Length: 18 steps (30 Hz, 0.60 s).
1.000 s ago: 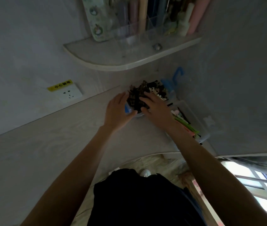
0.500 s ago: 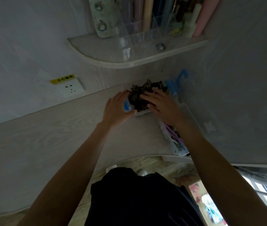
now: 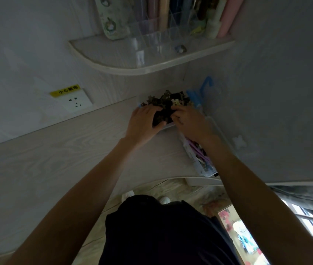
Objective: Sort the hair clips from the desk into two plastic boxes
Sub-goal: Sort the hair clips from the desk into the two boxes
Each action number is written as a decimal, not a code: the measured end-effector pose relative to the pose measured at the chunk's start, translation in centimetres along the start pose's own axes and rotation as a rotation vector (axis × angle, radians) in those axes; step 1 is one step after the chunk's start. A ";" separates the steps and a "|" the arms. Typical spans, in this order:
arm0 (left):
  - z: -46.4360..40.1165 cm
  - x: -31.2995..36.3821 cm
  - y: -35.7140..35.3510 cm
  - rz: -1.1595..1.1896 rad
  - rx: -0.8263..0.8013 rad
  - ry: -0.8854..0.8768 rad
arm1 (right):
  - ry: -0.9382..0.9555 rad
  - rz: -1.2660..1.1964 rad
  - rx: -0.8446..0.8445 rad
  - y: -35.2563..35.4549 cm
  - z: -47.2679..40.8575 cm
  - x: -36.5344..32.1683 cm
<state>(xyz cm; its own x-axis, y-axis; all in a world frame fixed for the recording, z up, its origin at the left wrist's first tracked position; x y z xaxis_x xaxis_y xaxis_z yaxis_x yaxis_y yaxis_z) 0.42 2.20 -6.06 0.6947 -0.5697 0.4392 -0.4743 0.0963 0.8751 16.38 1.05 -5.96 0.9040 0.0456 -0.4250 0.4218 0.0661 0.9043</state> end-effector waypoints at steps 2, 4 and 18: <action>-0.9 0.7 -0.1 -0.052 -0.020 -0.037 | -0.059 0.004 0.078 1.2 -0.3 1.4; -1.4 0.9 -0.2 -0.106 -0.038 -0.071 | -0.097 -0.087 0.074 1.9 -0.5 2.4; 1.3 0.8 -1.3 -0.148 -0.305 -0.136 | -0.079 0.002 -0.054 1.1 2.1 2.3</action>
<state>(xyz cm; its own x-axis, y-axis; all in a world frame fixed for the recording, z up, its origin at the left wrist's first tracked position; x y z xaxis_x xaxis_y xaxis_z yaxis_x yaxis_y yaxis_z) 0.94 0.55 -7.10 0.6556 -0.6972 0.2900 -0.1767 0.2317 0.9566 19.03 -0.84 -5.89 0.9086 -0.0326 -0.4164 0.4172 0.1201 0.9009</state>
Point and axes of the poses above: each hand's wrist, its own z-axis away from the middle knuckle, its own y-axis out of the back of the hand, x = y × z, the point moved 4 cm from there along -z, towards the middle knuckle, and after that the axes turned 9 degrees about -y, right-handed, at the moved point
